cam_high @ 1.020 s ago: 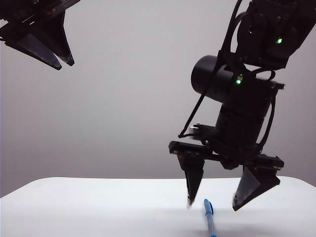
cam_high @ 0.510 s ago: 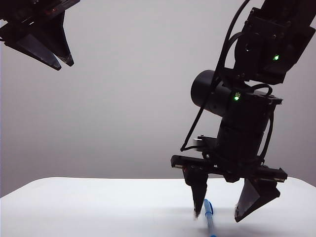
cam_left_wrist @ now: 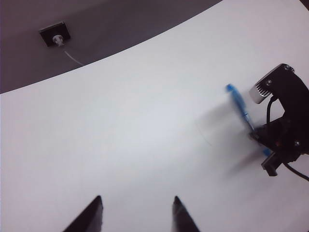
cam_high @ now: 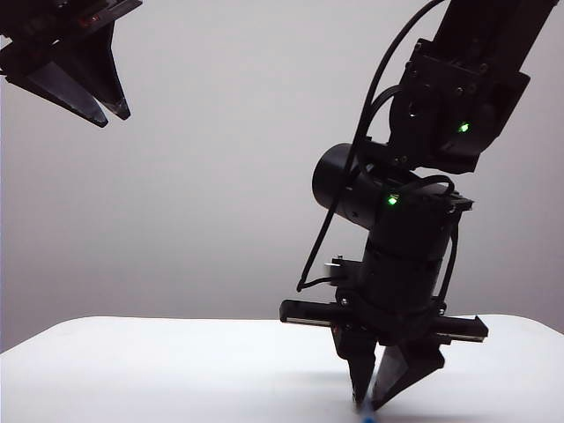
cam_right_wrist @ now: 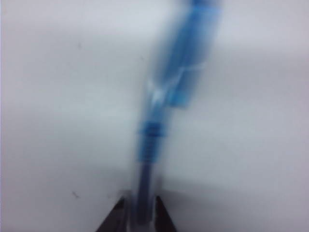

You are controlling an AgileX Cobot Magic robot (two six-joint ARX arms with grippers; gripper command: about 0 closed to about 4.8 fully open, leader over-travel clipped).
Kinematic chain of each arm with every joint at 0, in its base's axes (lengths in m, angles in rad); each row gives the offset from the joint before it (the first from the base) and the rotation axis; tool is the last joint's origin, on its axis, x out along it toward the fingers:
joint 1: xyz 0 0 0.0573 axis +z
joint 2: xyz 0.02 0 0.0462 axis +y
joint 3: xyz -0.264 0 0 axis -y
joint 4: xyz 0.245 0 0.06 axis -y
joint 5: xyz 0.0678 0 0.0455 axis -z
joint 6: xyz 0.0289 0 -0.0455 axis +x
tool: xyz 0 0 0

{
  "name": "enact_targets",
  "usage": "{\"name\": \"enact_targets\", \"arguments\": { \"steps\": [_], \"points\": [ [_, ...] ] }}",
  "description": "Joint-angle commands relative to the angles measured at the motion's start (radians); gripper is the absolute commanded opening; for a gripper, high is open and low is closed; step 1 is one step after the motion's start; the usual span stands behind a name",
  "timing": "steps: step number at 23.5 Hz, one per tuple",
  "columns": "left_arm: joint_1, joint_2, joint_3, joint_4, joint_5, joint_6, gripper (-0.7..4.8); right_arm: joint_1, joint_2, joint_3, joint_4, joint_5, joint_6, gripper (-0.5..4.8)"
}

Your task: Pick up the pen and remove the cap.

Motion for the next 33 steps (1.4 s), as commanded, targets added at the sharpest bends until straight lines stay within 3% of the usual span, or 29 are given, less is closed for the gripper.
{"name": "enact_targets", "arguments": {
  "steps": [1, 4, 10, 14, 17, 22, 29, 33],
  "points": [
    [0.0, -0.003, 0.006, 0.003, 0.005, 0.0, 1.83, 0.002, 0.016, -0.006, -0.029, 0.012, 0.005, 0.38],
    [0.0, -0.002, 0.006, 0.003, 0.004, 0.0, 1.83, 0.001, 0.016, -0.005, -0.029, 0.024, -0.021, -0.01],
    [0.0, -0.002, 0.006, 0.013, 0.005, 0.0, 1.94, 0.001, -0.006, 0.039, -0.094, 0.024, -0.119, -0.01],
    [0.002, -0.002, 0.006, 0.04, 0.035, -0.001, 3.1, 0.002, -0.075, 0.071, -0.139, 0.01, -0.194, -0.01],
    [0.002, -0.003, 0.006, 0.074, 0.069, -0.001, 3.55, 0.0, -0.152, 0.092, -0.149, -0.006, -0.241, -0.01],
    [0.002, -0.003, 0.006, 0.166, 0.267, -0.053, 3.55, 0.0, -0.369, 0.158, -0.203, -0.069, -0.338, -0.01],
    [0.002, -0.003, 0.006, 0.309, 0.425, -0.119, 3.54, 0.001, -0.615, 0.203, -0.195, -0.106, -0.385, -0.01],
    [0.002, -0.003, 0.006, 0.592, 0.744, -0.252, 3.54, 0.001, -0.769, 0.203, -0.132, -0.228, -0.385, -0.01]
  ]
}}
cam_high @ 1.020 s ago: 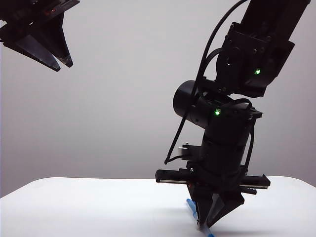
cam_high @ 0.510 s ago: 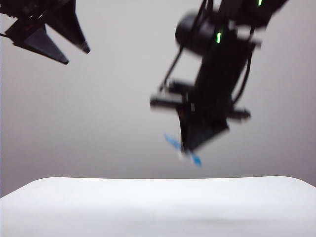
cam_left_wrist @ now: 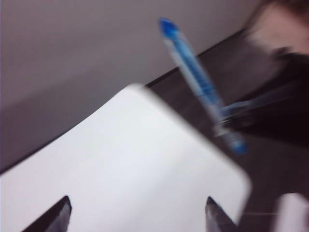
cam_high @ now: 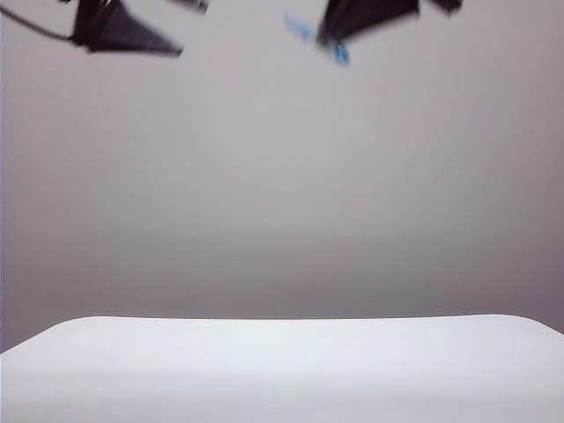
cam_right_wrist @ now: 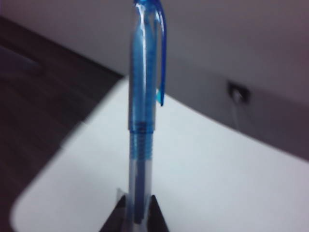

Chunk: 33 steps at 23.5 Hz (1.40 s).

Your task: Pick up the pen and remove the cap.

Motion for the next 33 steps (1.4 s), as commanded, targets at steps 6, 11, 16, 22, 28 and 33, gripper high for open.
{"name": "enact_targets", "arguments": {
  "steps": [6, 11, 16, 22, 28, 33],
  "points": [
    [0.0, -0.003, 0.006, 0.548, 0.311, -0.28, 3.54, 0.001, -0.134, 0.001, 0.035, -0.134, -0.005, -0.01],
    [-0.016, 0.032, 0.006, 0.707, 0.339, -0.435, 3.55, 0.004, -0.151, 0.002, 0.095, -0.259, 0.016, -0.01],
    [-0.035, 0.068, 0.006, 0.758, 0.382, -0.509, 3.55, 0.016, -0.149, 0.001, 0.185, -0.304, 0.022, -0.01],
    [-0.057, 0.072, 0.006, 0.935, 0.37, -0.637, 3.55, 0.016, -0.132, 0.001, 0.198, -0.322, 0.019, -0.01],
    [-0.077, 0.095, 0.006, 1.037, 0.309, -0.76, 3.55, 0.039, -0.115, 0.001, 0.262, -0.339, 0.021, -0.01],
    [-0.107, 0.119, 0.006, 1.043, 0.222, -0.808, 3.54, 0.045, -0.114, 0.001, 0.278, -0.336, 0.02, -0.01]
  ]
}}
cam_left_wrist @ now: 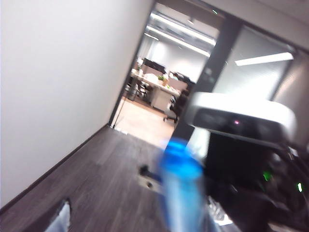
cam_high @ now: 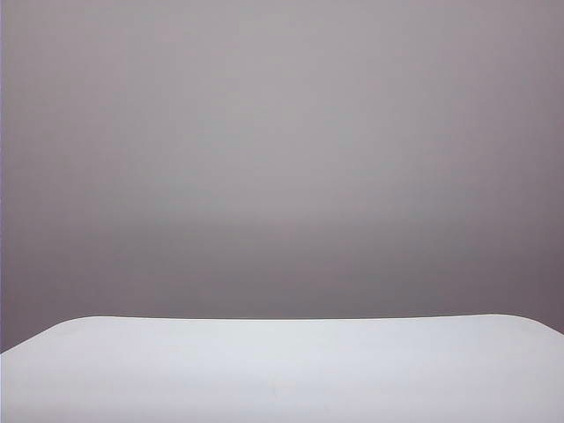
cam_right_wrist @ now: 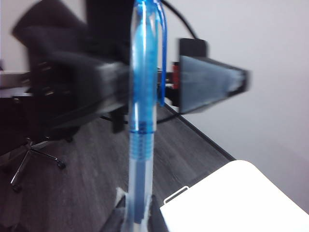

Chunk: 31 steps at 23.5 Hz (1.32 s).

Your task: Pick up the pen and remove the cap.

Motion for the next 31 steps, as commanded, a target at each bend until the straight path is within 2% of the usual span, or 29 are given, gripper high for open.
{"name": "enact_targets", "arguments": {
  "steps": [1, 4, 5, 7, 9, 18, 20, 28, 30, 31],
  "points": [
    [-0.027, 0.005, 0.005, 0.024, -0.082, -0.019, 3.53, 0.001, 0.002, 0.004, 0.024, -0.002, 0.0, -0.01],
    [-0.05, 0.005, 0.005, 0.015, -0.143, -0.023, 3.33, 0.004, 0.016, 0.004, 0.013, 0.034, -0.005, -0.01],
    [-0.07, 0.005, 0.005, -0.019, -0.202, -0.023, 2.96, 0.004, 0.022, 0.004, 0.007, 0.069, -0.028, -0.01],
    [-0.074, 0.005, 0.005, -0.048, -0.239, -0.022, 2.35, 0.005, 0.031, 0.004, 0.009, 0.099, -0.071, -0.01],
    [-0.075, 0.005, 0.005, -0.075, -0.254, -0.018, 2.14, 0.005, 0.043, 0.004, 0.008, 0.128, -0.079, -0.01],
    [-0.098, 0.005, 0.005, -0.272, -0.438, 0.098, 2.1, 0.007, 0.109, 0.004, 0.016, 0.235, -0.135, -0.01],
    [-0.128, 0.005, 0.005, -0.325, -0.517, 0.152, 2.1, 0.005, 0.134, 0.004, 0.017, 0.247, -0.164, -0.02],
    [-0.156, 0.005, 0.005, -0.373, -0.649, 0.178, 2.09, 0.025, 0.167, 0.003, 0.017, 0.348, -0.277, -0.02],
    [-0.156, 0.005, 0.005, -0.375, -0.649, 0.181, 1.78, 0.031, 0.167, 0.004, 0.017, 0.351, -0.284, -0.01],
    [-0.156, 0.005, 0.005, -0.375, -0.65, 0.193, 1.43, 0.029, 0.167, 0.004, 0.017, 0.369, -0.285, -0.01]
  ]
}}
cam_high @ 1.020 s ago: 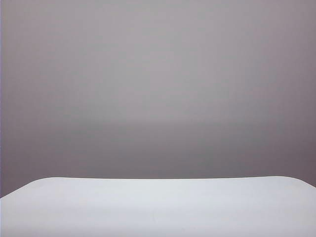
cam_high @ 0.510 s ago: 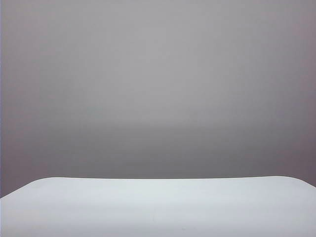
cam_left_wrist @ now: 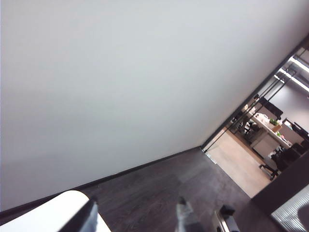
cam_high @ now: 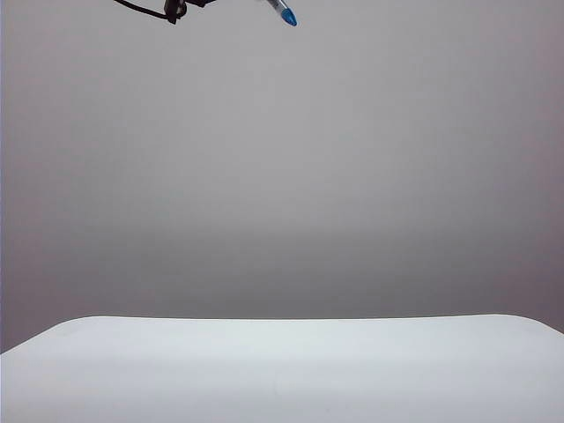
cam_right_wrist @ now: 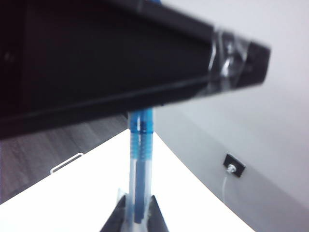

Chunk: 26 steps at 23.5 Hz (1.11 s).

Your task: Pick up the pen and remove the cap.

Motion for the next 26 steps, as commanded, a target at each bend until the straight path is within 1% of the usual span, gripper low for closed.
{"name": "enact_targets", "arguments": {
  "steps": [1, 3, 6, 7, 8, 10, 12, 13, 16, 21, 23, 24, 26],
  "points": [
    [0.0, -0.004, 0.005, 0.008, -0.007, 0.032, 1.38, 0.0, -0.003, 0.004, 0.018, 0.034, -0.012, -0.01],
    [0.0, -0.004, 0.005, 0.002, -0.018, 0.034, 1.11, 0.0, -0.003, 0.004, 0.018, 0.04, -0.016, -0.01],
    [0.0, -0.004, 0.005, -0.002, -0.04, 0.039, 1.08, 0.0, -0.003, 0.004, 0.018, 0.04, -0.016, -0.01],
    [0.0, -0.004, 0.005, -0.002, -0.04, 0.04, 0.94, 0.0, -0.003, 0.004, 0.018, 0.04, -0.016, -0.01],
    [0.0, -0.004, 0.005, -0.001, -0.04, 0.047, 0.56, 0.0, -0.003, 0.004, 0.019, 0.04, -0.016, -0.01],
    [0.0, -0.004, 0.005, -0.002, -0.04, 0.063, 0.11, 0.0, -0.003, 0.004, 0.02, 0.04, -0.016, -0.01],
    [0.0, -0.004, 0.005, -0.002, -0.04, 0.063, 0.1, 0.0, -0.003, 0.004, 0.024, 0.04, -0.015, -0.01],
    [0.0, -0.004, 0.005, -0.001, -0.04, 0.063, -0.06, 0.0, -0.003, 0.004, 0.024, 0.04, -0.015, -0.01],
    [0.0, -0.004, 0.005, -0.001, -0.04, 0.067, -0.06, 0.0, -0.003, 0.004, 0.02, 0.039, -0.015, -0.01],
    [0.0, -0.004, 0.005, 0.013, -0.055, 0.094, -0.06, 0.001, -0.003, 0.004, -0.008, 0.04, -0.015, -0.01],
    [0.0, -0.004, 0.005, 0.045, -0.055, 0.119, -0.06, 0.001, 0.001, 0.002, -0.034, 0.04, -0.015, -0.01],
    [0.0, -0.004, 0.005, 0.047, -0.057, 0.12, -0.06, 0.0, 0.002, 0.002, -0.042, 0.04, -0.015, -0.02],
    [0.0, -0.004, 0.005, 0.051, -0.072, 0.149, -0.06, 0.001, 0.01, 0.002, -0.067, 0.052, -0.015, -0.01]
  ]
}}
